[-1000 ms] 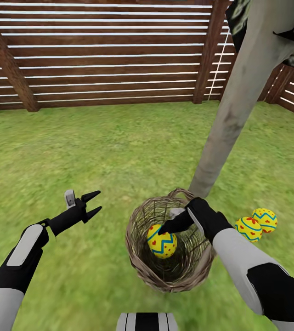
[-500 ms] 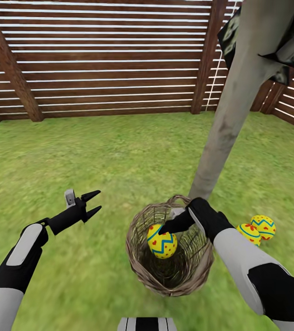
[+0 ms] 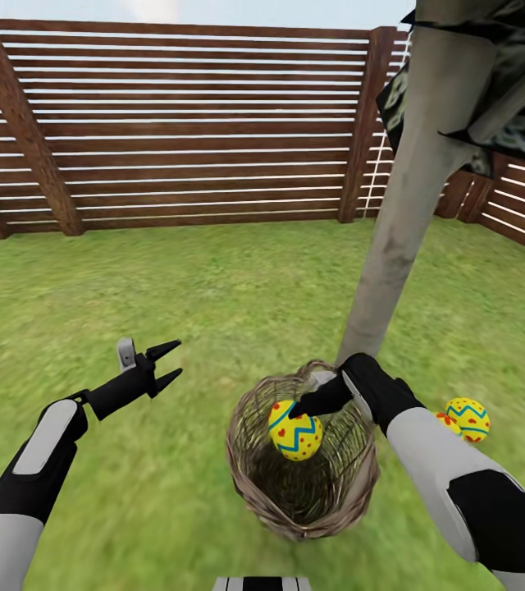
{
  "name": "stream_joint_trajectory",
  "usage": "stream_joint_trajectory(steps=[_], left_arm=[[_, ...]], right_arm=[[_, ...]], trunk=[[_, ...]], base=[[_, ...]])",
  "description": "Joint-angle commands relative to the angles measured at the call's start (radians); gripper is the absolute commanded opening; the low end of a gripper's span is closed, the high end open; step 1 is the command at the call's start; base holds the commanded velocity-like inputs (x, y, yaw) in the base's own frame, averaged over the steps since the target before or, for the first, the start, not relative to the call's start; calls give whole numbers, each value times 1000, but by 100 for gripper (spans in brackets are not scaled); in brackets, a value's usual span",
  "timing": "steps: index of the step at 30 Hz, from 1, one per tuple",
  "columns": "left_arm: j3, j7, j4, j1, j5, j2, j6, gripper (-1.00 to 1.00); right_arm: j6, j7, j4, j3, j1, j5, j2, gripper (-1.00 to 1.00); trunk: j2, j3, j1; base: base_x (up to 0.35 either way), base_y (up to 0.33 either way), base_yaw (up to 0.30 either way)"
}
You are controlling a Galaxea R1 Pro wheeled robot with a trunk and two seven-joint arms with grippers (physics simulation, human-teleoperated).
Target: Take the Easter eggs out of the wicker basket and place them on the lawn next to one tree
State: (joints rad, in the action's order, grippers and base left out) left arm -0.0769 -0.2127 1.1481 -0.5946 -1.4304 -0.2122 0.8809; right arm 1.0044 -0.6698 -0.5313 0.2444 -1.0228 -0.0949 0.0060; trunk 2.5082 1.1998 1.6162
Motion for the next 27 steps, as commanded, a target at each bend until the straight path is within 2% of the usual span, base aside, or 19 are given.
stream_joint_trajectory(steps=[1,12,14,18,27], left_arm=[[-1,-5,-2,-1,5,1,4,100],[3,-5,2,-3,5,6,3,100],[20,-5,5,-2,5,6,3,100],[80,-3,7,-3,5,16,-6,100],[89,3,7,-3,8,20,-11,100]], right_arm=[[1,-8,-1,1,0,-9,-2,-100],[-3,-8,3,0,0,-4,8,-100],[-3,-8,7,0,0,-3,9,-100],[0,-8,3,-1,0,-2,5,-100],[-1,-15,-4,-4,0,-1,2,-100]], trunk=[[0,-5,-1],[-3,-61,-5],[-3,-69,-6],[-4,-85,-8],[-6,-119,-12]], base=[[0,0,0],[0,0,0],[0,0,0],[0,0,0],[0,0,0]])
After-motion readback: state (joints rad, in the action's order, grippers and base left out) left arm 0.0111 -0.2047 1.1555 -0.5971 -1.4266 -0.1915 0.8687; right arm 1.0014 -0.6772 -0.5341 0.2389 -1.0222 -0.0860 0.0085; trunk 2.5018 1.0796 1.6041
